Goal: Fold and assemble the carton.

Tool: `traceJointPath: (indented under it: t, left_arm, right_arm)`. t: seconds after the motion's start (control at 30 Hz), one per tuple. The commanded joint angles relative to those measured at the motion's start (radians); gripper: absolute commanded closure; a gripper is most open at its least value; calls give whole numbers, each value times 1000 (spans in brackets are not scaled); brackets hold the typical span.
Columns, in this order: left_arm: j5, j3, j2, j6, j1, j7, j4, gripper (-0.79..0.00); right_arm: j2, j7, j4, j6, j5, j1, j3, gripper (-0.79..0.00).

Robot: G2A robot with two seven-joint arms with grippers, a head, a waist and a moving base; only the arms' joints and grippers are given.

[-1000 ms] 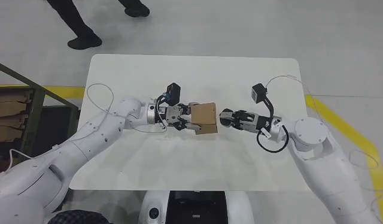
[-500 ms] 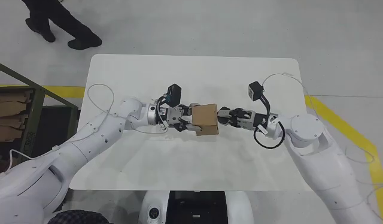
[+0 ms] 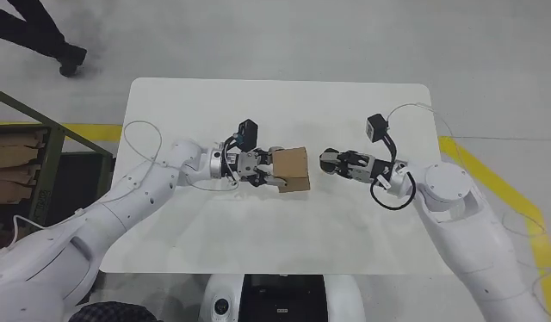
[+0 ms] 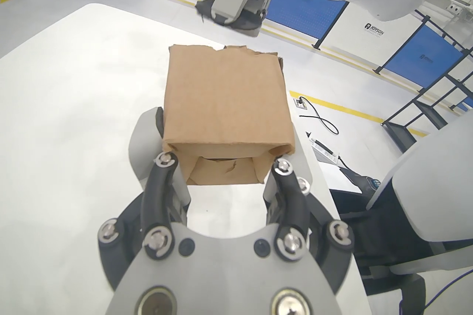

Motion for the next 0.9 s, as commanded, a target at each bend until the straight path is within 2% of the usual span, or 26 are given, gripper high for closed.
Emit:
traceJointPath:
  t: [0.0,0.13,0.33,0.43,0.57,0.6,0.63,0.87]
  left_arm:
    - [5,-7,-8,7,1,-6,29,-493]
    - [15,-15,-27,44,5,-4,75,-489]
    - [114,-12,-61,132,-7,-25,125,-499]
    - [146,-8,-76,143,-7,-28,150,-511]
    - [152,-12,-92,128,-7,-17,186,-603]
    - [157,-13,-96,126,-7,-14,191,-668]
    - [161,-16,-98,123,-6,-9,195,-785]
    - [194,-39,-108,103,-1,15,196,-785]
  right_arm:
    - [4,-10,-4,-8,8,-22,29,0]
    - [10,-16,-16,-21,19,-58,66,0]
    - [15,-19,-33,-36,25,-103,98,0]
    - [16,-16,-35,-42,28,-118,105,0]
    - [17,-14,-33,-49,30,-128,110,0]
    - [17,-14,-33,-51,33,-130,110,0]
    - [17,-14,-34,-54,33,-130,111,0]
    - [15,-18,-12,-69,33,-120,102,0]
